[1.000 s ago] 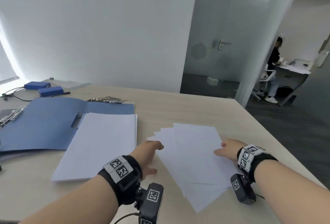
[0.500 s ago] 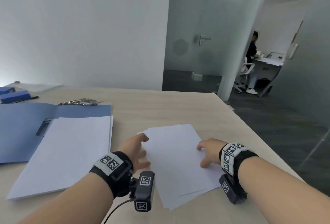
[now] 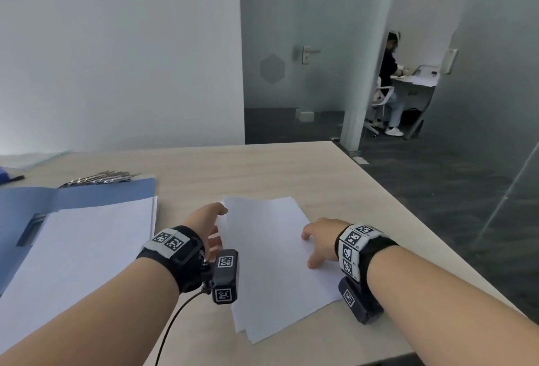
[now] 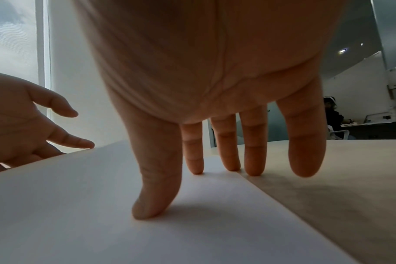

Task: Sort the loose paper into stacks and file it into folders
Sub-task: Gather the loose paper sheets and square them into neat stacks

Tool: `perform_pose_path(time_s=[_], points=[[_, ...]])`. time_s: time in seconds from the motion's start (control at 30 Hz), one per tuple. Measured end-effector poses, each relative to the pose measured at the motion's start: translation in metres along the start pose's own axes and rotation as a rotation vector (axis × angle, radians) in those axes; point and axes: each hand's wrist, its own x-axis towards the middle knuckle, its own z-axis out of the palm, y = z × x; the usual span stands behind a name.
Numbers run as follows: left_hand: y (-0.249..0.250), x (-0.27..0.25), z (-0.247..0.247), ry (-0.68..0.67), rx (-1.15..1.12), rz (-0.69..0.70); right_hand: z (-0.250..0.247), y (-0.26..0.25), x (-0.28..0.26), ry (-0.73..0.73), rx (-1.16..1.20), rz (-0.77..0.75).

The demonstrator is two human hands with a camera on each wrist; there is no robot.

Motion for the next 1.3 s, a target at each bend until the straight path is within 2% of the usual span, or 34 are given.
perform_pose_path(time_s=[0.1,0.4,0.5,0.57,0.63,0.7,0.8,0.87,1.07,1.17,1.3], points=[[-0.004,0.0,-0.001,0.023,0.027,-0.001,-0.002,0.0,-0.003,0.007,-0.008,-0.021],[-0.03,-0.004,0.001,-0.138,0.211,-0.068,0.001,0.004,-0.006,-0.003,0.016,-0.037],[-0.038,-0.013,0.007,-0.189,0.306,-0.024,0.007,0.007,-0.008,-0.017,0.032,-0.028],[-0.042,-0.014,0.01,-0.204,0.351,0.06,0.012,0.01,-0.011,-0.017,0.095,-0.023],[-0.041,-0.018,0.011,-0.201,0.406,0.181,0.016,0.015,-0.011,0.015,0.211,-0.016],[-0.036,-0.024,0.01,-0.209,0.403,0.286,0.018,0.021,-0.009,0.086,0.457,-0.015],[-0.022,-0.037,0.008,-0.245,0.338,0.417,0.015,0.026,-0.009,0.17,1.155,-0.042],[-0.011,-0.042,0.005,-0.26,0.318,0.5,0.007,0.026,-0.014,0.2,1.488,-0.086],[0.022,-0.047,-0.005,-0.234,0.185,0.619,-0.028,0.012,-0.027,0.402,1.791,-0.329],[0.029,-0.046,-0.012,-0.178,0.131,0.677,-0.029,0.002,-0.033,0.445,1.789,-0.399],[0.017,-0.041,-0.02,-0.149,0.082,0.673,-0.013,-0.008,-0.036,0.455,1.711,-0.386]])
